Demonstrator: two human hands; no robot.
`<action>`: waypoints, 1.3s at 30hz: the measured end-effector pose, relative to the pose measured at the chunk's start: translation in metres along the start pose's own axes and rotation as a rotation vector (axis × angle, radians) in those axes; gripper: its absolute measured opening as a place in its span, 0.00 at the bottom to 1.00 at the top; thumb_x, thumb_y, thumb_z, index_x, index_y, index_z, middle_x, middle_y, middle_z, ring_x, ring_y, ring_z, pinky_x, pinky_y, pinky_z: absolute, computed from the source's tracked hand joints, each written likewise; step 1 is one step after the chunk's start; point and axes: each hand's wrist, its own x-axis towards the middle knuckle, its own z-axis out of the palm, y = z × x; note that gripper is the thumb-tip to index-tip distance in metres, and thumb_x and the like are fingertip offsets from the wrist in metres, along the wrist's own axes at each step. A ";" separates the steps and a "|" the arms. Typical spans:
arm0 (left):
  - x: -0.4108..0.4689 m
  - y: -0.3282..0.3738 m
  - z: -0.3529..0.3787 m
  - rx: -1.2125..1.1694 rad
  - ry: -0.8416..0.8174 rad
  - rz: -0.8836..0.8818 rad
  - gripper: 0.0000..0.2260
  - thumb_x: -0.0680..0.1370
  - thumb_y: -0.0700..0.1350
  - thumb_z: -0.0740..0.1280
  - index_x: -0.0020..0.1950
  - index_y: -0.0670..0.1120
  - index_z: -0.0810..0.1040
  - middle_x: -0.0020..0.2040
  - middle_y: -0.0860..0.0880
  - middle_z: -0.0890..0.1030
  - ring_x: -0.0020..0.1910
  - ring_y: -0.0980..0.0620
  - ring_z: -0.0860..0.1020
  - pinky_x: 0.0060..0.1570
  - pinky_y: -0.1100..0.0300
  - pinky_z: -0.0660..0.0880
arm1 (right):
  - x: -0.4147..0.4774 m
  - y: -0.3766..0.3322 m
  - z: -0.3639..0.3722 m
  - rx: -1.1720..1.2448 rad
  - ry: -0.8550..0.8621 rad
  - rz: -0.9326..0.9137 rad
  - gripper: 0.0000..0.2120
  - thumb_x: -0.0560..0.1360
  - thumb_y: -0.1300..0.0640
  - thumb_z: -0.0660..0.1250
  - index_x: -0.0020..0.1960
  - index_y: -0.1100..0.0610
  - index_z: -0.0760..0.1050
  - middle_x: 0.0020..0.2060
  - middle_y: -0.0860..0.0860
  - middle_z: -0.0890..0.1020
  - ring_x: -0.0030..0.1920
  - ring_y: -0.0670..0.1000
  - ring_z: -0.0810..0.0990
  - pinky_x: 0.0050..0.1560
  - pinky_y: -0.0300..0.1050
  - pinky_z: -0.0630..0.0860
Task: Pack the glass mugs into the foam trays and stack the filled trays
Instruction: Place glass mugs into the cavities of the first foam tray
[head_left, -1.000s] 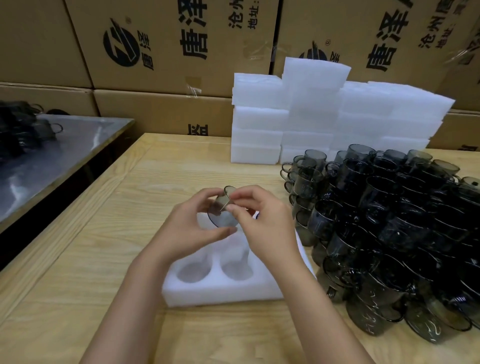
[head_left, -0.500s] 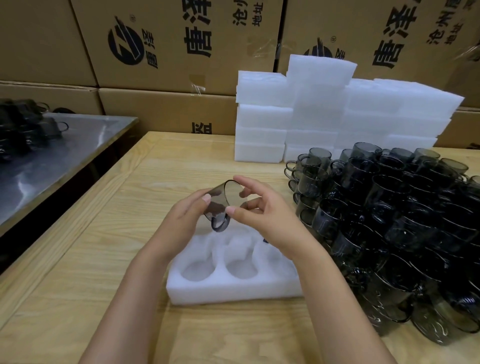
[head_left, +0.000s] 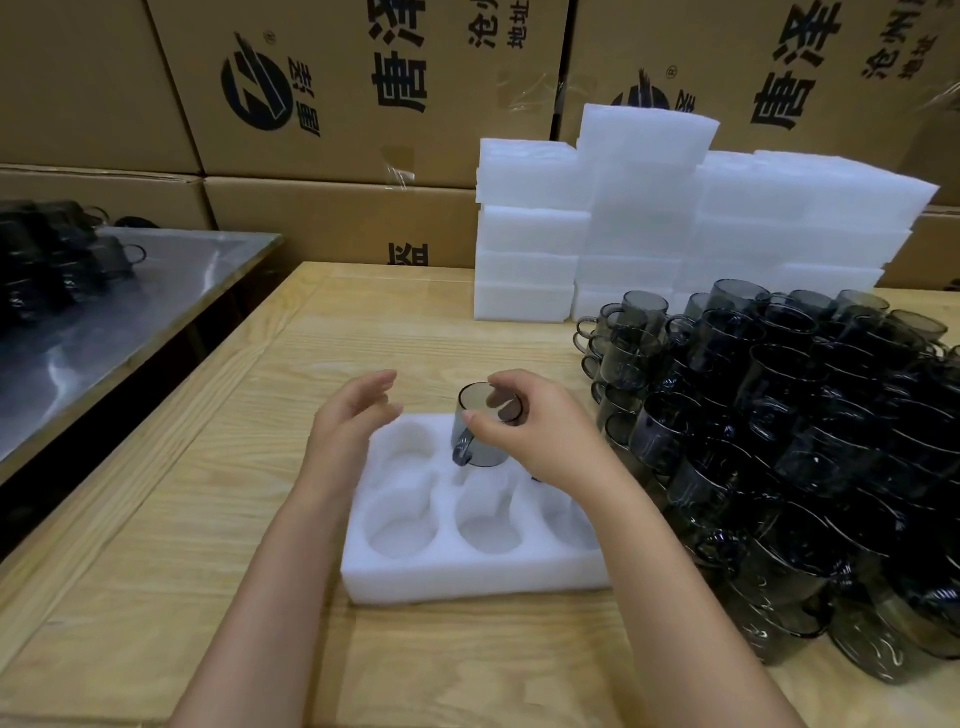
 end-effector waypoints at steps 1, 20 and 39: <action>0.002 -0.002 0.000 -0.034 -0.014 -0.073 0.17 0.73 0.33 0.63 0.53 0.52 0.80 0.60 0.47 0.79 0.55 0.51 0.78 0.52 0.56 0.73 | 0.001 0.000 0.001 -0.008 -0.004 0.003 0.26 0.70 0.45 0.71 0.66 0.50 0.71 0.50 0.43 0.77 0.48 0.43 0.74 0.29 0.34 0.69; 0.001 -0.007 0.000 -0.028 -0.130 -0.146 0.23 0.72 0.27 0.58 0.54 0.50 0.81 0.54 0.45 0.81 0.44 0.49 0.81 0.40 0.57 0.77 | 0.003 0.014 0.012 -0.516 -0.227 0.008 0.28 0.75 0.43 0.64 0.71 0.50 0.62 0.75 0.54 0.58 0.76 0.49 0.46 0.72 0.48 0.39; -0.025 0.013 0.024 0.931 -0.502 0.430 0.20 0.73 0.51 0.60 0.63 0.52 0.79 0.59 0.61 0.78 0.67 0.58 0.69 0.67 0.54 0.64 | -0.064 -0.018 -0.001 -0.809 0.044 -0.261 0.23 0.78 0.61 0.58 0.72 0.55 0.62 0.74 0.54 0.61 0.75 0.53 0.56 0.72 0.47 0.52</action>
